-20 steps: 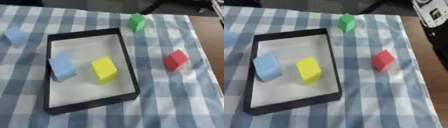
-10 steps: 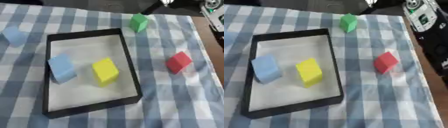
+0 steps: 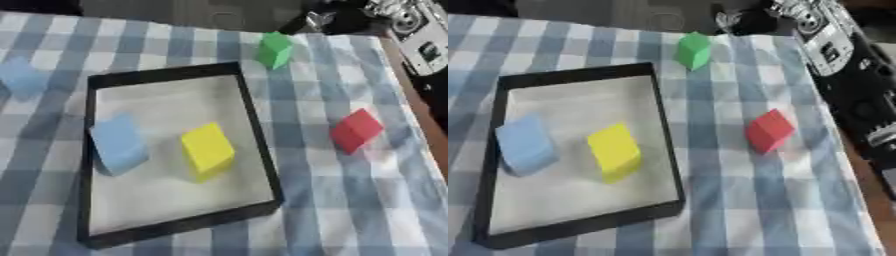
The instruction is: Pick up objects on the table and place them in the box.
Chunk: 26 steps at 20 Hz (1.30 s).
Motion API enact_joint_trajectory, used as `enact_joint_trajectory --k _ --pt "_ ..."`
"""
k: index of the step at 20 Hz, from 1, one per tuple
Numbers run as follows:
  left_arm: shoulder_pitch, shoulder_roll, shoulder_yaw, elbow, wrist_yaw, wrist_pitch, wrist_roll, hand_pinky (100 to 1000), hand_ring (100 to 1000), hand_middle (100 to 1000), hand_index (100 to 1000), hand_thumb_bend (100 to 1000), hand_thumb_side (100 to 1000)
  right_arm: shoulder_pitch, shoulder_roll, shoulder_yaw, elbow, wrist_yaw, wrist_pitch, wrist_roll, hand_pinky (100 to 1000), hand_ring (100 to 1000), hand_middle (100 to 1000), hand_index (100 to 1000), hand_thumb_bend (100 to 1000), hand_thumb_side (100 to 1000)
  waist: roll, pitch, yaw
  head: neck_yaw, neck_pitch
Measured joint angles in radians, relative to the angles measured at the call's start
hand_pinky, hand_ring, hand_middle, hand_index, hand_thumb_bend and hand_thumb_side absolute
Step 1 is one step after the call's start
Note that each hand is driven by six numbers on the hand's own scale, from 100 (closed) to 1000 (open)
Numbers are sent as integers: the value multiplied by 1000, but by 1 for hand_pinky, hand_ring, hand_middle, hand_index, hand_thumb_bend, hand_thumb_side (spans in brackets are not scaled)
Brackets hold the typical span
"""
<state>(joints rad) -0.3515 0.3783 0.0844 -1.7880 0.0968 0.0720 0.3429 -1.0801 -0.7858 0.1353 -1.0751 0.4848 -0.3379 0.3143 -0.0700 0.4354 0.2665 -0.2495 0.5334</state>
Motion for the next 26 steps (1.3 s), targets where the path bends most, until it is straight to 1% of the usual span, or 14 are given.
enact_joint_trajectory --k 3,6,7,13,17,18,19,21,26 --pt "-1 0 0 0 1 1 -2 609 741 710 809 447 614 3 1 0 1 0 -20 36 909 923 929 907 100 604 0 2 0 -5 -4" --pt "-3 0 0 0 1 2 -3 609 741 709 809 446 614 7 1 0 2 -3 -38 68 908 924 932 915 100 720 0 5 0 -8 -10" --pt "-3 0 0 0 1 2 -4 610 742 710 809 446 615 7 1 0 2 -5 -44 77 907 924 932 915 100 739 0 7 0 -8 -10" --pt "-5 0 -1 0 1 2 -9 610 742 710 809 447 616 7 7 0 -2 -10 -69 118 906 920 927 913 100 780 0 15 1 -9 -10" --pt "-9 0 -5 0 1 3 -12 610 742 709 810 448 616 7 7 1 -3 -15 -78 148 905 919 925 915 100 846 0 17 1 -16 -11" --pt "-9 0 -6 0 1 3 -12 610 742 709 810 448 616 8 7 1 -3 -15 -79 155 905 920 926 917 100 879 0 18 2 -17 -14" --pt "-9 0 -6 0 1 3 -12 610 742 709 810 448 616 8 7 1 -4 -15 -80 160 905 920 926 918 100 887 0 19 3 -18 -17" --pt "-9 0 -6 0 1 3 -12 610 742 709 810 448 616 8 7 1 -5 -15 -82 169 905 921 927 920 100 931 0 21 8 -20 -19" --pt "-9 0 -6 0 4 3 -12 610 742 709 809 448 616 15 7 1 -5 -5 -85 175 905 921 929 922 100 996 0 25 13 -26 -27"
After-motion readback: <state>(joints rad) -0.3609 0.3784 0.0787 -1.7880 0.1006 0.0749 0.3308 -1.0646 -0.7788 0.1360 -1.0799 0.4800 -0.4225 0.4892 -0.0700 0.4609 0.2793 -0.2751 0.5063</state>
